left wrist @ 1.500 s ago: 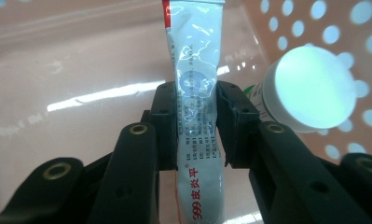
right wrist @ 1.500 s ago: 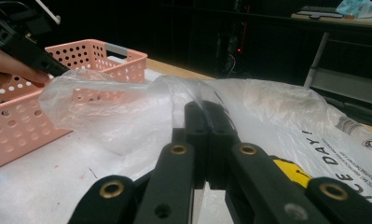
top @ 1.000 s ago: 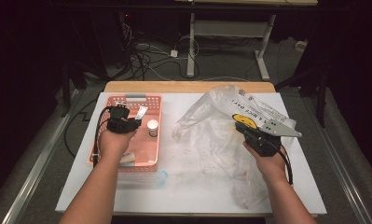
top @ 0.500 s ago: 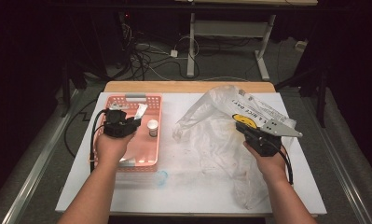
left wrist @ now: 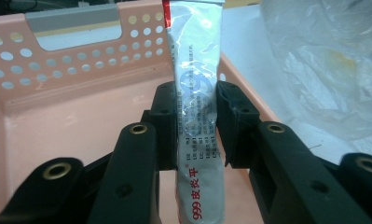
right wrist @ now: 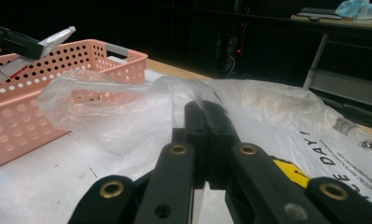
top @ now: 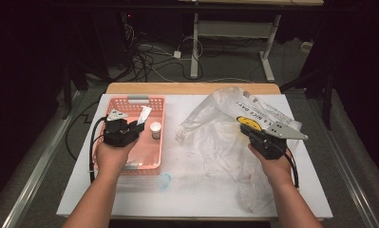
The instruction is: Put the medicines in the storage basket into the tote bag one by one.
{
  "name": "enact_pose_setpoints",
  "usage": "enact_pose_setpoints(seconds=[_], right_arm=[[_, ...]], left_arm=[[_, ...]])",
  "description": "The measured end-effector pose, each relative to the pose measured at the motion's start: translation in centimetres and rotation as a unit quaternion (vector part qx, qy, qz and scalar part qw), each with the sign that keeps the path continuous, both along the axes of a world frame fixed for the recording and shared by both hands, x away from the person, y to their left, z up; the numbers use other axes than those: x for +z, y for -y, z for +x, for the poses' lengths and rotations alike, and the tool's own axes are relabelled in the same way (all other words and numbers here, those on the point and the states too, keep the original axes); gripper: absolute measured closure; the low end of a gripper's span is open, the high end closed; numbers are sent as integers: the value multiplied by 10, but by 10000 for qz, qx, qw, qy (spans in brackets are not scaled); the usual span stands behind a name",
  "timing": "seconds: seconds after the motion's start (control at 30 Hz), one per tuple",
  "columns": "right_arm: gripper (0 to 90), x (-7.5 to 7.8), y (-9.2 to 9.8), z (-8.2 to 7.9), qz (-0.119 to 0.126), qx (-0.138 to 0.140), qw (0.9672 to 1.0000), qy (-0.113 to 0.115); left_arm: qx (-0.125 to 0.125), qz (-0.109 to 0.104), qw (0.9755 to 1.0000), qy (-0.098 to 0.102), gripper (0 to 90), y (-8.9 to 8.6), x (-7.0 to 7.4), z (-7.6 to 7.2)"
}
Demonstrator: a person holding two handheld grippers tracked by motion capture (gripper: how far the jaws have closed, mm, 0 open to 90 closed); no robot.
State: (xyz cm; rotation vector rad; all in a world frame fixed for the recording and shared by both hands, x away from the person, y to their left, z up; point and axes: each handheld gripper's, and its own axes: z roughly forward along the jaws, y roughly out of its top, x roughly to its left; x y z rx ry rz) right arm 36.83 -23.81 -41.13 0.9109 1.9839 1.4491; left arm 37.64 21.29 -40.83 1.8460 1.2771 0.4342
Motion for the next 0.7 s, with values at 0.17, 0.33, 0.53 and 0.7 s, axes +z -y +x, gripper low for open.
enact_pose_setpoints(seconds=[0.17, 0.33, 0.53, 0.7], right_arm=[[900, 0, 0, 0, -40, 3, 10000, 12], [900, 0, 0, 0, -33, -5, 10000, 9], [900, -1, -1, 0, -50, 7, 10000, 4], [900, 0, -1, -1, -44, 10, 10000, 20]], left_arm=[[-81, -107, 9998, 161, 688, 0, 0, -10], [-120, -155, 9992, 352, 688, 1, 1, -20], [-157, -144, 9984, 530, 688, 5, 1, -30], [-146, -223, 9975, 657, 688, 7, -4, -39]])
